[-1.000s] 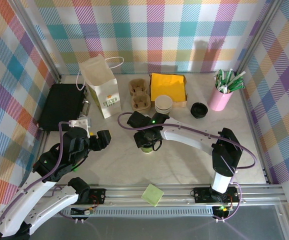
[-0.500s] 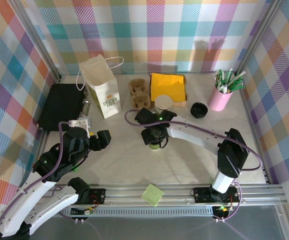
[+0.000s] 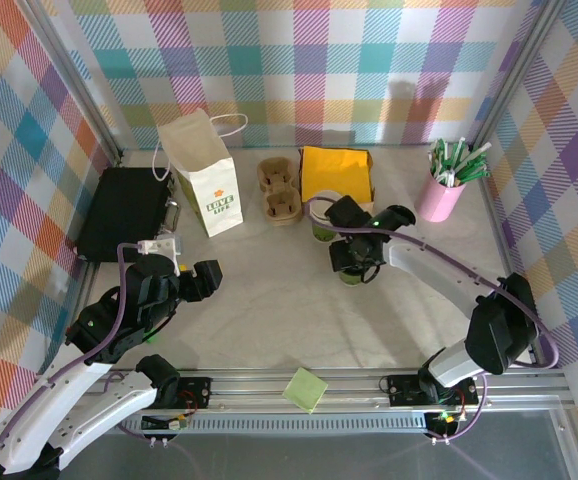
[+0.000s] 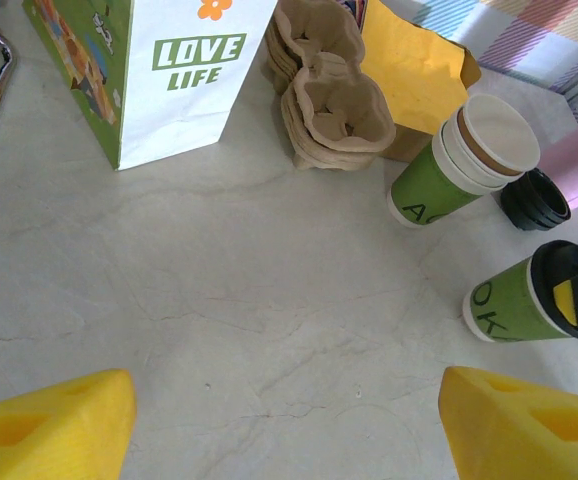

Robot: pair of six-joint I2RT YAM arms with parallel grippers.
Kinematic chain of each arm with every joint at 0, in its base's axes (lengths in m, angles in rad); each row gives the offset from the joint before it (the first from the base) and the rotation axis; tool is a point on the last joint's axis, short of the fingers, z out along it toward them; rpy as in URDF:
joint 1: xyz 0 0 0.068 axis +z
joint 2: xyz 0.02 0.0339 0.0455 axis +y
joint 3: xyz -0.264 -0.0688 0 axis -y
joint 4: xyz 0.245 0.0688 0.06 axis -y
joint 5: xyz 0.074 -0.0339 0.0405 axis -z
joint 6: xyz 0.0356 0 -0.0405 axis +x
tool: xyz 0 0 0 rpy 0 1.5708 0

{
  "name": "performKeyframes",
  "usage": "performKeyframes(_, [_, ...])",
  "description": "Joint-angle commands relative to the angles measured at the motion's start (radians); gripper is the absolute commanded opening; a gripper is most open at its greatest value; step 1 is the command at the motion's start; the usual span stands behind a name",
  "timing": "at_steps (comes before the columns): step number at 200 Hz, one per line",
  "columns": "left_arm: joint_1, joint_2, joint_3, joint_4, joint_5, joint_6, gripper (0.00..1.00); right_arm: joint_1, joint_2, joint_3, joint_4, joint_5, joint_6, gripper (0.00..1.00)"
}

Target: Pack the takeout coffee

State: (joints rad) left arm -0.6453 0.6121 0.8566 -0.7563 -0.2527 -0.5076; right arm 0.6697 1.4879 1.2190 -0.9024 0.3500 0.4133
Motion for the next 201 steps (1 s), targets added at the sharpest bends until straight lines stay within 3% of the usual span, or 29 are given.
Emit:
performKeyframes(1, [0.009, 0.0, 0.005, 0.014, 0.0, -0.004, 0.79, -0.058, -0.043, -0.029, 0.026, -0.009, -0.048, 0.73])
performKeyframes(102, [0.009, 0.002, 0.022, 0.002, -0.001, -0.003, 0.79, -0.363, -0.118, -0.124, 0.111, -0.072, -0.153, 0.73])
performKeyframes(201, [0.009, 0.002, 0.036, -0.009, -0.005, 0.005, 0.79, -0.556, -0.091, -0.13, 0.169, -0.098, -0.216, 0.72])
